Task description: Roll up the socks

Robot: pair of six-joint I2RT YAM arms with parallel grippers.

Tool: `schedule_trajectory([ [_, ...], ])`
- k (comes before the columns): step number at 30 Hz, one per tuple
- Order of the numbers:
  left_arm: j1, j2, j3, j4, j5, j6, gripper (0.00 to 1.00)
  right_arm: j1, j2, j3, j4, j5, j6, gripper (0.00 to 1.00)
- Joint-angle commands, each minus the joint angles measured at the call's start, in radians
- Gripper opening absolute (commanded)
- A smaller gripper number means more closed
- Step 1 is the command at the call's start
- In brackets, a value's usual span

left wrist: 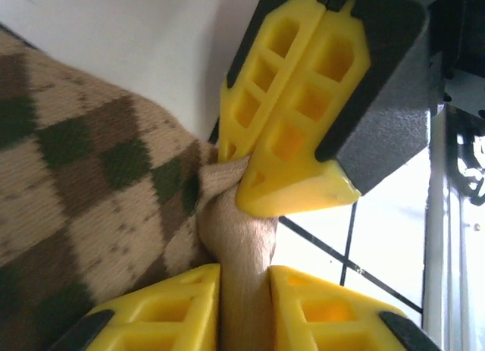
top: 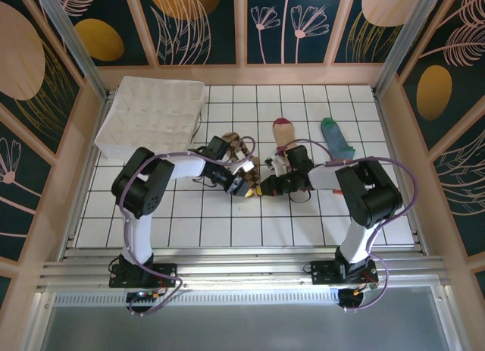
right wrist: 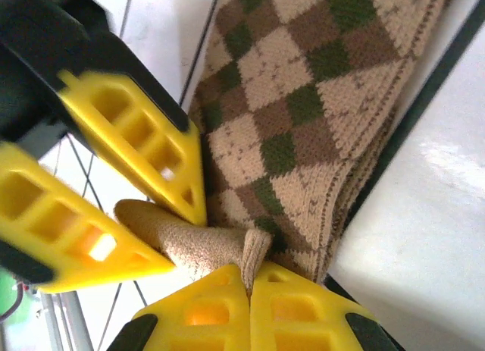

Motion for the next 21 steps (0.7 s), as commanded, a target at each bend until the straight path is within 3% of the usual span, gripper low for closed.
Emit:
schedule_trajectory([
  [1, 0.008, -0.100, -0.040, 0.070, -0.127, 0.007, 0.30, 0.002, 0.027, 0.050, -0.153, 0.093, -0.017, 0.00],
  [4, 0.009, -0.175, -0.088, 0.113, -0.187, 0.043, 0.35, 0.001, 0.048, 0.097, -0.218, 0.111, -0.034, 0.00],
  [9, -0.001, -0.355, -0.240, 0.279, -0.304, 0.164, 0.31, 0.001, 0.084, 0.168, -0.310, 0.093, -0.058, 0.00],
  [12, -0.046, -0.441, -0.305, 0.338, -0.433, 0.277, 0.32, 0.001, 0.112, 0.207, -0.368, 0.072, -0.074, 0.00],
  [16, -0.132, -0.452, -0.314, 0.348, -0.590, 0.380, 0.32, 0.002, 0.160, 0.268, -0.469, 0.057, -0.098, 0.00],
  [21, -0.213, -0.424, -0.316, 0.391, -0.700, 0.449, 0.29, -0.001, 0.216, 0.324, -0.572, 0.035, -0.103, 0.00],
])
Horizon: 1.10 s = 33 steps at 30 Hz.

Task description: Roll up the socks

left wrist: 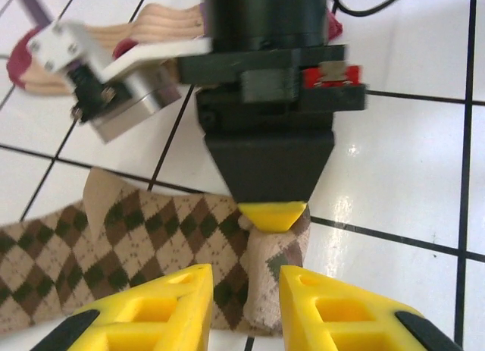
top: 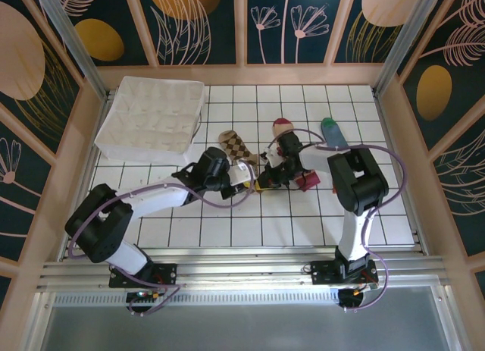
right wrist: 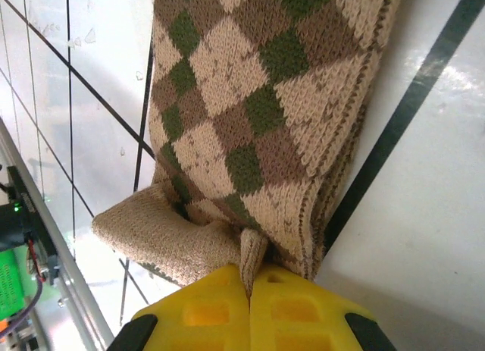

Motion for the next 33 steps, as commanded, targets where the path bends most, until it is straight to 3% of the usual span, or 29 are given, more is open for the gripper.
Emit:
schedule_trajectory([
  [1, -0.035, 0.028, -0.006, 0.058, -0.127, 0.107, 0.29, 0.002, 0.062, 0.020, -0.157, 0.024, -0.025, 0.00],
  [15, -0.086, 0.140, 0.009, 0.026, -0.155, 0.257, 0.33, -0.014, 0.098, 0.089, -0.276, 0.031, -0.018, 0.00],
  [26, -0.090, 0.269, 0.063, 0.001, -0.140, 0.288, 0.34, -0.017, 0.113, 0.113, -0.327, 0.025, -0.026, 0.00],
  [28, -0.091, 0.285, 0.067, -0.007, -0.136, 0.271, 0.29, -0.018, 0.109, 0.112, -0.331, 0.027, -0.026, 0.00],
  [30, -0.090, 0.290, 0.072, -0.023, -0.119, 0.246, 0.17, -0.021, 0.097, 0.108, -0.328, 0.034, -0.023, 0.01],
  [32, -0.090, 0.298, 0.083, -0.057, -0.090, 0.206, 0.02, -0.031, 0.064, 0.093, -0.299, 0.038, -0.011, 0.10],
  [33, -0.090, 0.301, 0.085, -0.068, -0.072, 0.180, 0.00, -0.040, 0.035, 0.074, -0.269, 0.021, -0.008, 0.17],
])
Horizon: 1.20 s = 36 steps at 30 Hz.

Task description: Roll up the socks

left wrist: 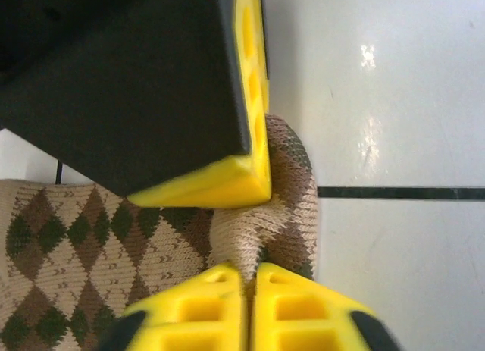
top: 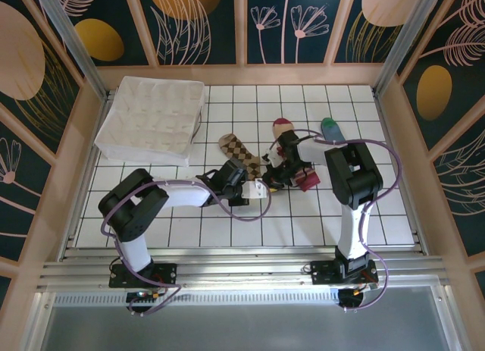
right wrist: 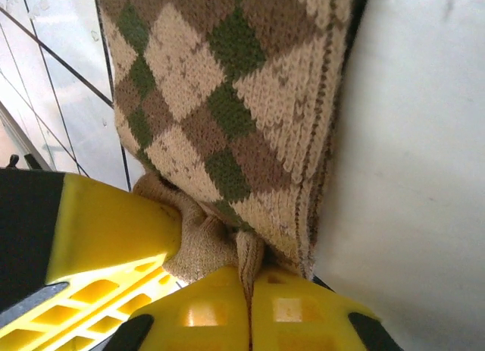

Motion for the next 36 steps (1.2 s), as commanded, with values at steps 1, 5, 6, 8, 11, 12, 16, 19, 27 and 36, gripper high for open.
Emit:
schedule_trajectory([
  [1, -0.004, 0.045, 0.005, -0.081, 0.074, -0.078, 0.00, -0.024, -0.069, -0.061, 0.030, 0.024, 0.008, 0.27],
  [5, 0.034, 0.028, -0.019, -0.075, 0.240, -0.214, 0.00, -0.062, -0.237, -0.174, 0.225, -0.004, 0.066, 0.44],
  [6, 0.049, 0.027, -0.020, -0.078, 0.289, -0.248, 0.00, -0.070, -0.282, -0.210, 0.287, -0.003, 0.083, 0.45],
  [8, 0.081, 0.025, -0.025, -0.077, 0.376, -0.299, 0.00, -0.081, -0.360, -0.279, 0.400, 0.002, 0.115, 0.46],
  [11, 0.129, 0.044, -0.011, -0.093, 0.498, -0.361, 0.00, -0.079, -0.436, -0.373, 0.561, 0.008, 0.146, 0.47],
  [12, 0.143, 0.055, -0.006, -0.101, 0.529, -0.374, 0.00, -0.080, -0.449, -0.400, 0.600, 0.007, 0.155, 0.48],
  [16, 0.194, 0.095, 0.015, -0.117, 0.635, -0.423, 0.00, -0.066, -0.457, -0.473, 0.701, -0.002, 0.162, 0.50],
  [19, 0.223, 0.121, 0.022, -0.112, 0.707, -0.451, 0.00, -0.040, -0.448, -0.507, 0.749, -0.003, 0.142, 0.51],
  [27, 0.272, 0.172, 0.062, -0.159, 0.793, -0.462, 0.00, 0.029, -0.376, -0.524, 0.809, 0.025, 0.104, 0.52],
  [36, 0.299, 0.182, 0.069, -0.198, 0.813, -0.432, 0.00, 0.041, -0.295, -0.536, 0.847, 0.020, 0.094, 0.52],
])
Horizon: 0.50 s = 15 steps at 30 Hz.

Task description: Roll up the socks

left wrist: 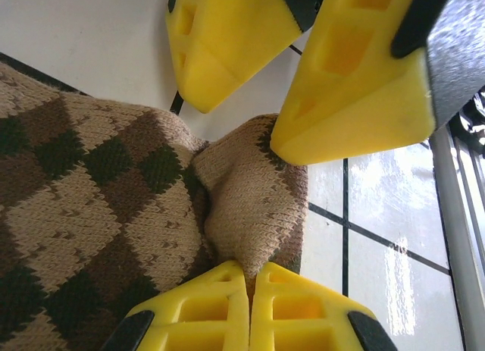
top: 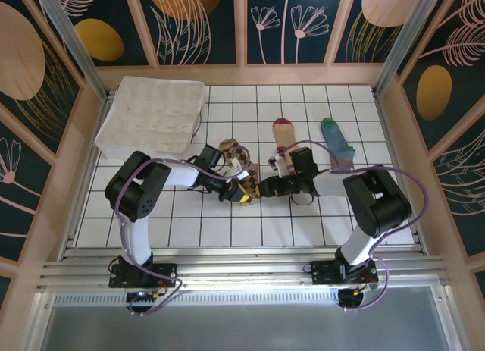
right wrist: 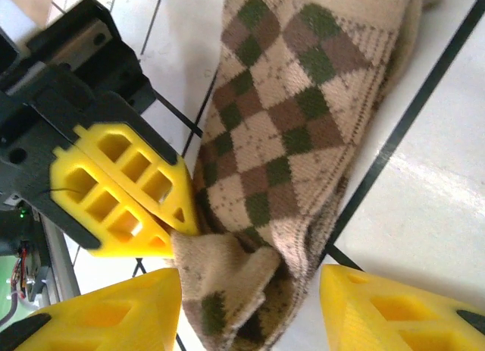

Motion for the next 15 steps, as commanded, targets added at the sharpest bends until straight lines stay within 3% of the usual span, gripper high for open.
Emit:
schedule_trajectory([
  [1, 0.007, 0.027, 0.007, -0.066, 0.011, 0.017, 0.00, 0.018, 0.028, -0.009, 0.038, -0.008, -0.024, 0.52],
  [8, 0.008, -0.002, -0.005, -0.010, -0.038, -0.017, 0.00, 0.075, 0.087, 0.010, 0.023, -0.005, -0.030, 0.47],
  [15, 0.008, -0.051, -0.030, 0.064, -0.131, -0.053, 0.00, 0.100, 0.128, 0.056, -0.053, 0.044, -0.043, 0.09],
])
